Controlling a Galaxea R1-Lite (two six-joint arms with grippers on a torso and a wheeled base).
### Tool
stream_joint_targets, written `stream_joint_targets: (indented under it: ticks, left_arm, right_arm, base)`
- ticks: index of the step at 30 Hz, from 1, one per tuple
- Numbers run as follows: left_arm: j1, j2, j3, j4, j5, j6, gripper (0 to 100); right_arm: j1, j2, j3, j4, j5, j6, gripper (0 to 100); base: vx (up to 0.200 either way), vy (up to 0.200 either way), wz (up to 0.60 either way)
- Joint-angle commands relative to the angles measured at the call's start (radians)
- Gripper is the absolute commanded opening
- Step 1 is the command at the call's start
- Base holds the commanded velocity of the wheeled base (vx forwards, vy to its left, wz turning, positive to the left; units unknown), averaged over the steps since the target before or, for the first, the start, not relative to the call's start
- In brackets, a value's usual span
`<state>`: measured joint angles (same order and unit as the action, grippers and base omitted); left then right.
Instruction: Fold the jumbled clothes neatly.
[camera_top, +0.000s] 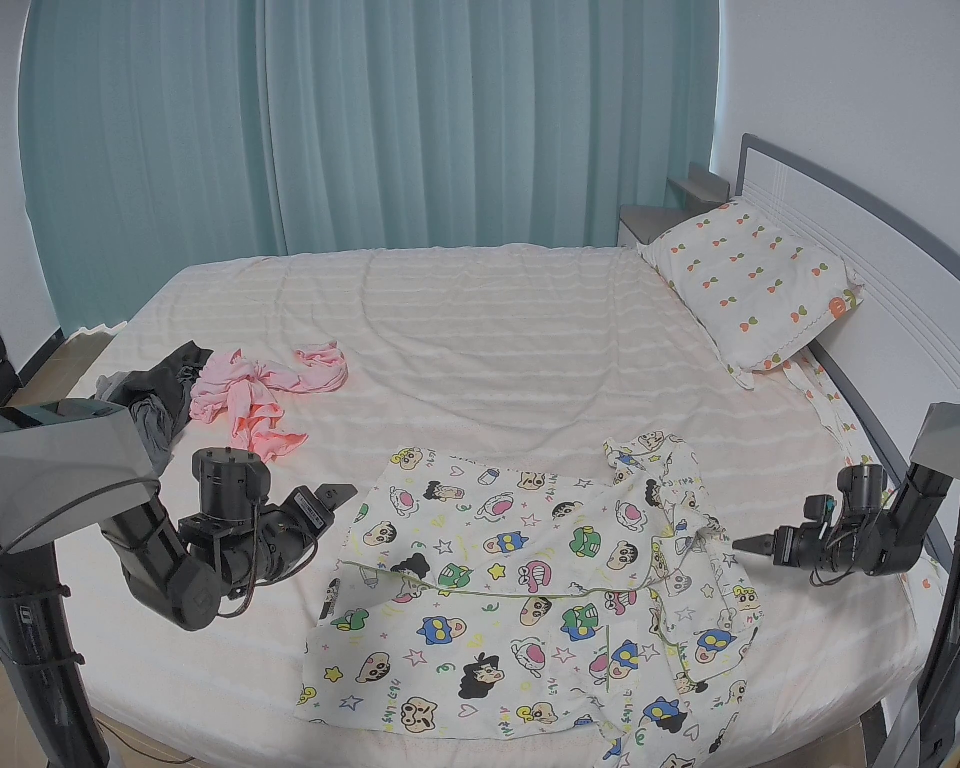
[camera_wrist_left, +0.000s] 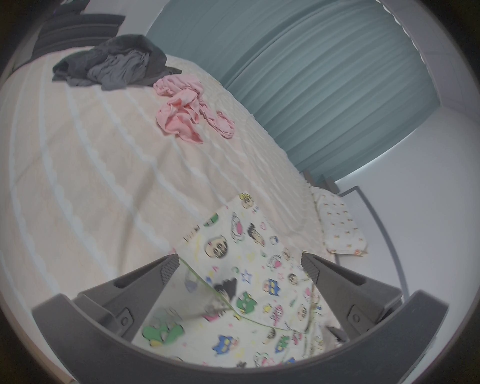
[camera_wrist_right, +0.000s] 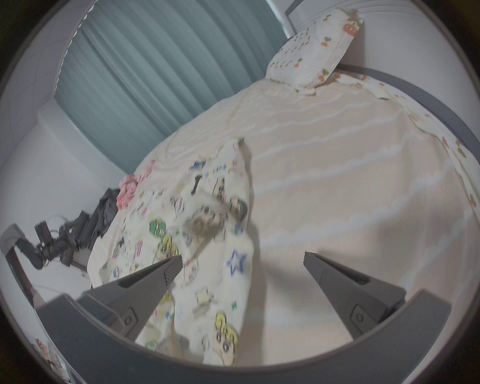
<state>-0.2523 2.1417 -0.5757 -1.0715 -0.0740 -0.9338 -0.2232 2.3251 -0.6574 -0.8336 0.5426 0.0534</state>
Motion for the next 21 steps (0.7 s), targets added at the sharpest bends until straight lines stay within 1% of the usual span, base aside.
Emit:
stream_joint_targets:
  ticks: [1,4,10,14,17,19,20,21]
  left_arm:
    - [-0.054,-0.008,0.050,-0.047,-0.010,-0.040,100]
    - [-0.076,0.017,0.050,-0.088,-0.010,-0.069,100]
    - [-0.088,0.053,0.057,-0.113,-0.007,-0.071,100]
    - [-0.088,0.058,0.057,-0.113,-0.006,-0.071,100]
    - [-0.088,0.060,0.059,-0.113,-0.004,-0.071,100]
    - [-0.088,0.064,0.057,-0.113,-0.004,-0.072,100]
    - [-0.088,0.067,0.057,-0.113,-0.004,-0.072,100]
    - [-0.088,0.073,0.057,-0.116,-0.003,-0.072,100]
  right_arm:
    - [0.013,0.007,0.058,-0.004,0.013,-0.015,100]
    - [0.035,0.008,0.055,-0.004,0.013,-0.015,100]
    - [0.079,0.040,0.018,0.001,0.007,-0.010,100]
    - [0.110,0.094,-0.036,-0.004,-0.035,-0.007,100]
    - [0.114,0.102,-0.062,0.001,-0.041,0.000,100]
    - [0.122,0.102,-0.068,0.001,-0.042,0.026,100]
    - [0.123,0.100,-0.068,-0.001,-0.042,0.040,0]
    - [0.125,0.099,-0.067,-0.007,-0.042,0.065,0]
  base:
    - [0.000,0.000,0.00]
    - [0.000,0.000,0.00]
    - [0.000,0.000,0.00]
    - [0.000,0.000,0.00]
    - [0.000,0.000,0.00]
    - [0.000,0.000,0.00]
    - [0.000,0.000,0.00]
    - [0.000,0.000,0.00]
